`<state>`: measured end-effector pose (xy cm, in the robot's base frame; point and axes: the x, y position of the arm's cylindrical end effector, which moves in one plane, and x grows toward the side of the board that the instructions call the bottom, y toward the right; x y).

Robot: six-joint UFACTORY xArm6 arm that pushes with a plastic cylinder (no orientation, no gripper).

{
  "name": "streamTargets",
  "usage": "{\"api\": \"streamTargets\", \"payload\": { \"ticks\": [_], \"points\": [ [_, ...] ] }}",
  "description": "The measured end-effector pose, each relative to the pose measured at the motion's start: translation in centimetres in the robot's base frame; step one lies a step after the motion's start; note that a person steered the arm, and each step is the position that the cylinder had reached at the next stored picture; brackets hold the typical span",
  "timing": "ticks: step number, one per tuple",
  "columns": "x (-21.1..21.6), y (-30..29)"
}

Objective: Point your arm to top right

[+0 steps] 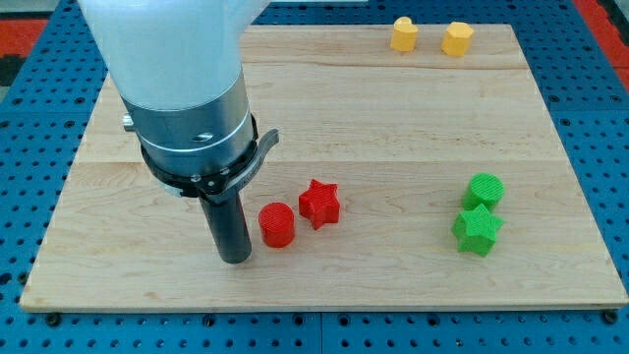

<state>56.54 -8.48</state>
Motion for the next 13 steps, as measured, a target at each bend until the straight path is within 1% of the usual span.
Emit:
{"api": "streamTargets", "payload": {
  "ticks": [6, 7, 8, 9, 10, 11, 12, 13],
  "points": [
    [-0.1, 0.2],
    [-0.8, -0.6],
    [-4.0, -5.6],
    [-7.3, -12.3],
    [-10.5, -17.8],
    [-10.8, -19.0],
    [-10.8, -19.0],
    [-14.6, -8.4]
  ]
}}
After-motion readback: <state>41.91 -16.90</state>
